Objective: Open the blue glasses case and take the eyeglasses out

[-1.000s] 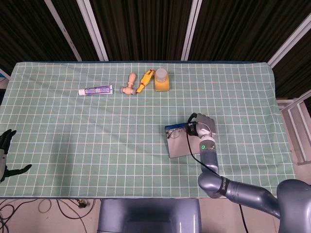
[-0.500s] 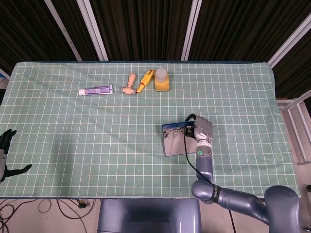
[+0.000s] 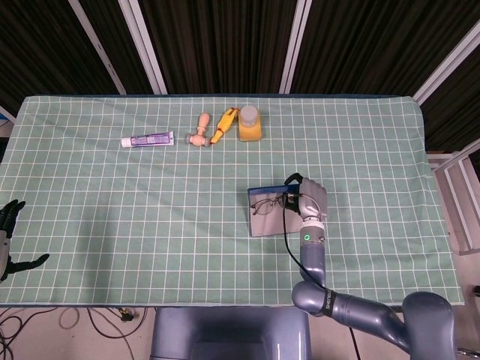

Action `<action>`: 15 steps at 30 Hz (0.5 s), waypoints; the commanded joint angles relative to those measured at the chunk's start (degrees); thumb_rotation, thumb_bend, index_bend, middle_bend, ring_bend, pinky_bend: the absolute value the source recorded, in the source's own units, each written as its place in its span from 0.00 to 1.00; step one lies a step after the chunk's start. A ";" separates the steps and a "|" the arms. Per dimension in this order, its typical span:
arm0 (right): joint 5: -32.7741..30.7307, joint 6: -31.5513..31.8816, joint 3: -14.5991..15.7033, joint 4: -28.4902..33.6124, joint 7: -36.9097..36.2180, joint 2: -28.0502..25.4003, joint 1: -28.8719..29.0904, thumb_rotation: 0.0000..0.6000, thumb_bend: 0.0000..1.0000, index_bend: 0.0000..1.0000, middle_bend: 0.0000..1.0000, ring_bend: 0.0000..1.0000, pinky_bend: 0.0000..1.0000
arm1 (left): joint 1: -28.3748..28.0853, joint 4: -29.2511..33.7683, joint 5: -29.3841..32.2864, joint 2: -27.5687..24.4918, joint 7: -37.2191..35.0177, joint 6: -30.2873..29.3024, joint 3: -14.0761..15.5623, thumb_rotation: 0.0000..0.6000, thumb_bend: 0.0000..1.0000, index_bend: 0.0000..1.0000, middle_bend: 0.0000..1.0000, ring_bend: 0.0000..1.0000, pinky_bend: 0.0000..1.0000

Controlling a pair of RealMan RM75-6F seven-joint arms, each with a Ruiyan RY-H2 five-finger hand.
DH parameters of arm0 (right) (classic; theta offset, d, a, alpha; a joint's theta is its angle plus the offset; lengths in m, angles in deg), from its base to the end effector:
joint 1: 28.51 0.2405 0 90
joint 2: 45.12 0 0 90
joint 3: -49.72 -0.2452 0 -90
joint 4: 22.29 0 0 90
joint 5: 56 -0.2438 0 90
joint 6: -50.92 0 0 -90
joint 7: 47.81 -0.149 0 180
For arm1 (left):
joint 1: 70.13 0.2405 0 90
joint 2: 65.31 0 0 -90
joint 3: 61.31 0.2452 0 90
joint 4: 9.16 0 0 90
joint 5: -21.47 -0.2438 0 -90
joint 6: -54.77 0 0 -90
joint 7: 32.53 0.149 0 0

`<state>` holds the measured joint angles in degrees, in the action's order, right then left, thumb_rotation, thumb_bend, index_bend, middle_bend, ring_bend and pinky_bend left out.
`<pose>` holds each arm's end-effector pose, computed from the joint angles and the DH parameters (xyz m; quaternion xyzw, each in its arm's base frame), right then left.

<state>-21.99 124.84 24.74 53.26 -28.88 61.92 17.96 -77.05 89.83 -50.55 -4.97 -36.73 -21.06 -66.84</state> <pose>-0.1176 -0.3803 -0.0671 0.4477 -0.5868 0.4370 0.5141 -0.3242 0.2047 0.1280 -0.5201 -0.5020 -0.3673 0.5853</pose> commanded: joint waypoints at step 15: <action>4.80 -2.05 -0.86 -1.59 -3.15 1.90 -1.55 1.00 0.49 0.53 0.94 0.98 0.91 | 0.05 0.10 0.07 -0.08 -0.53 0.06 -0.07 1.00 0.00 0.00 0.00 0.00 0.00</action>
<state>-17.38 122.92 23.98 51.80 -31.85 63.67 16.47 -77.00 89.93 -50.48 -5.04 -37.26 -21.00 -66.90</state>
